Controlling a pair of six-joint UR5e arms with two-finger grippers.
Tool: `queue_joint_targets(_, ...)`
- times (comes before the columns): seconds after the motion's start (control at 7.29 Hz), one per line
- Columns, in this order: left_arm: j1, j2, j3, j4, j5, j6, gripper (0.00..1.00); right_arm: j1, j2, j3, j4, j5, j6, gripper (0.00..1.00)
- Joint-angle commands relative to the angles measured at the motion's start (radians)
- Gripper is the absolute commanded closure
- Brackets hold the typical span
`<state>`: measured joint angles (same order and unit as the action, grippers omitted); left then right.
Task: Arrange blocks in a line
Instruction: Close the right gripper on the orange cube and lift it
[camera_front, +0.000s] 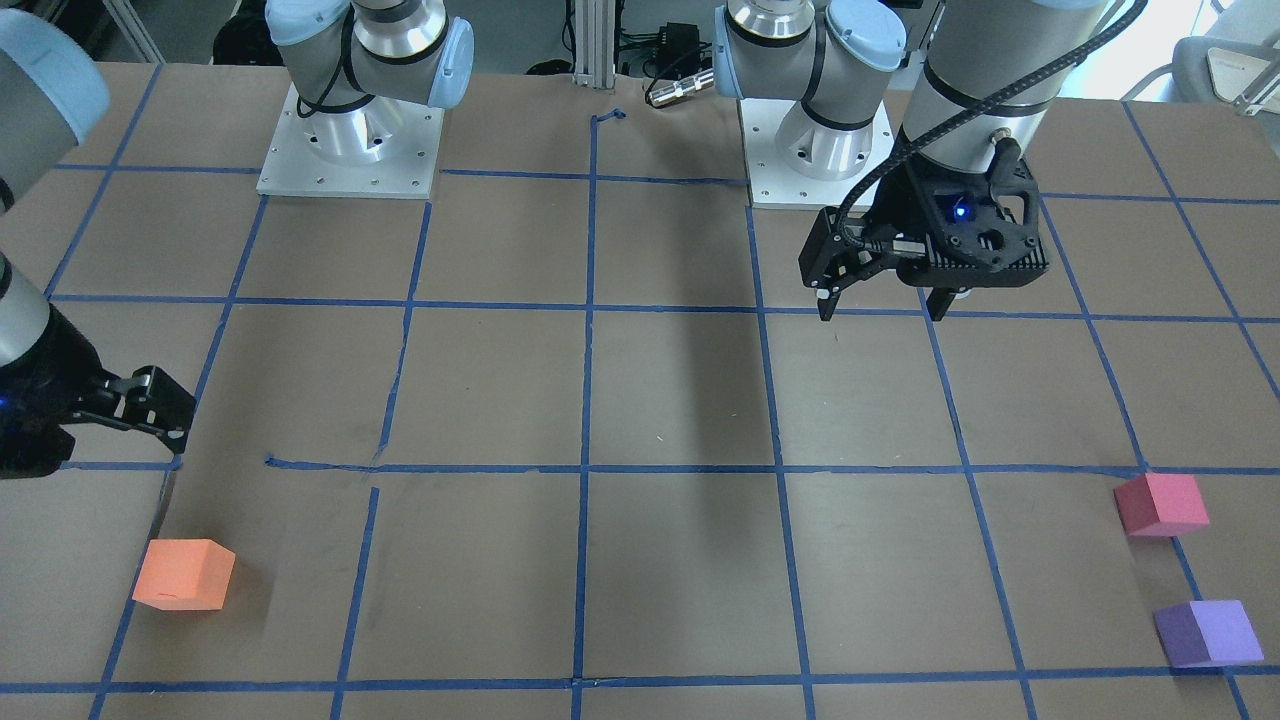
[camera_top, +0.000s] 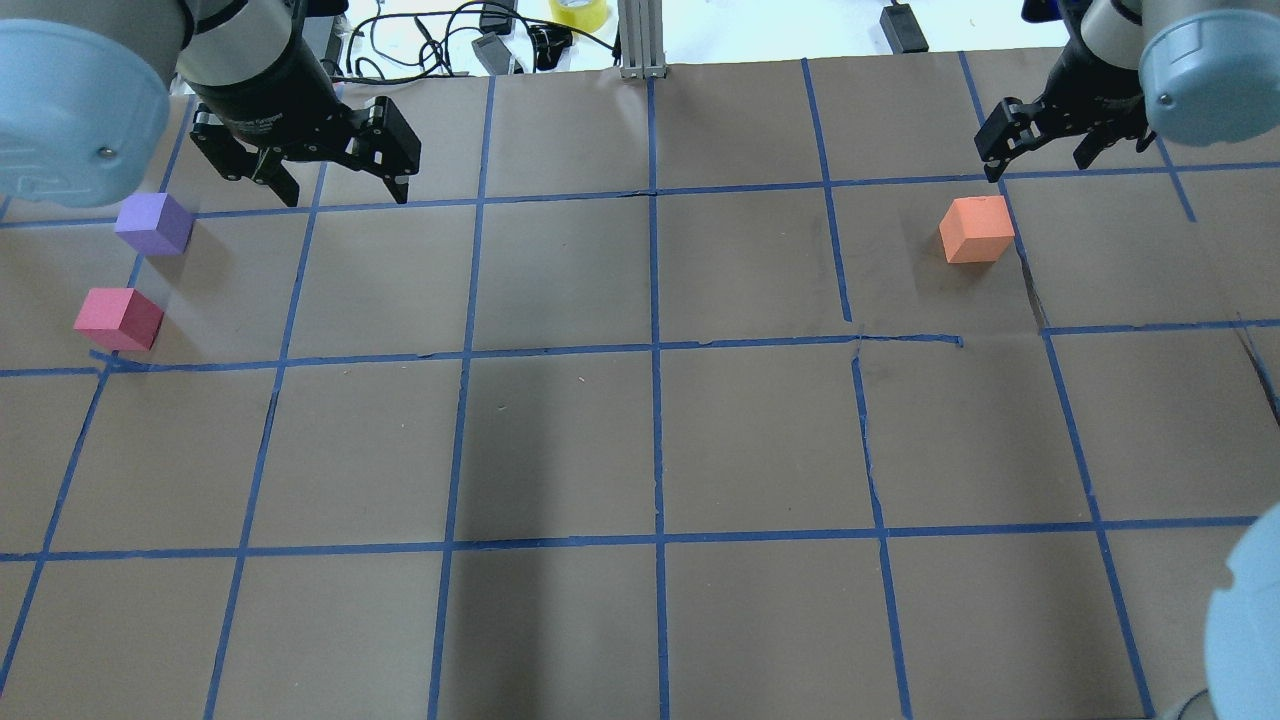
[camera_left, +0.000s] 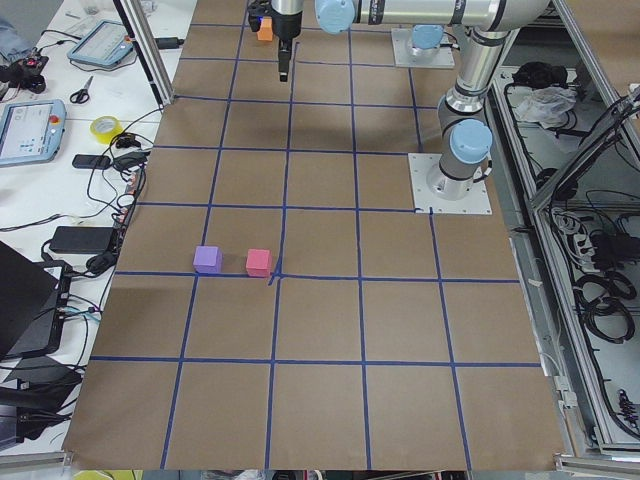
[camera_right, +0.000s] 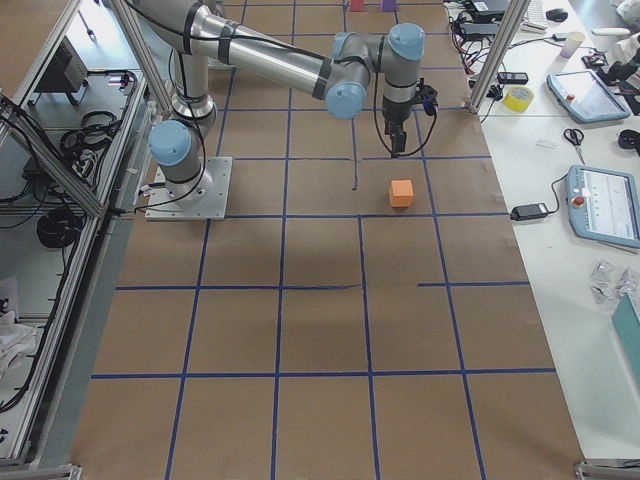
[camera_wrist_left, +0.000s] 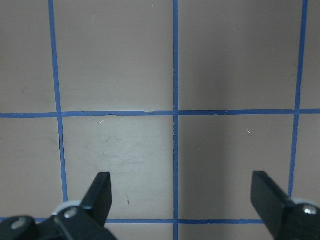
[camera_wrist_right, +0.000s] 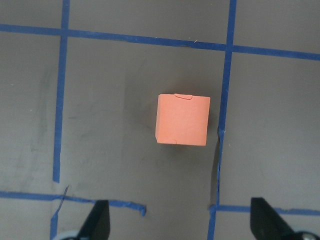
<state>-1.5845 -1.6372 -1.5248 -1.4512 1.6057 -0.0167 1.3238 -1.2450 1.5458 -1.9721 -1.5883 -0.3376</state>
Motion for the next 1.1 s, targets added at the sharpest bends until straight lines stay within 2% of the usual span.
queue_joint_targets(0.0, -0.002, -0.001, 0.000, -0.001, 0.000, -0.011, 0.00, -0.018, 0.115, 0.000, -0.126, 0.001, 0.000, 0.00)
queue_joint_targets(0.55, -0.002, -0.001, -0.003, -0.001, 0.003, -0.011, 0.00, -0.018, 0.244, -0.004, -0.252, 0.004, 0.031, 0.00)
queue_joint_targets(0.96, -0.002, 0.000, -0.005, -0.001, 0.003, -0.011, 0.00, -0.017, 0.300, -0.003, -0.269, 0.016, 0.040, 0.00)
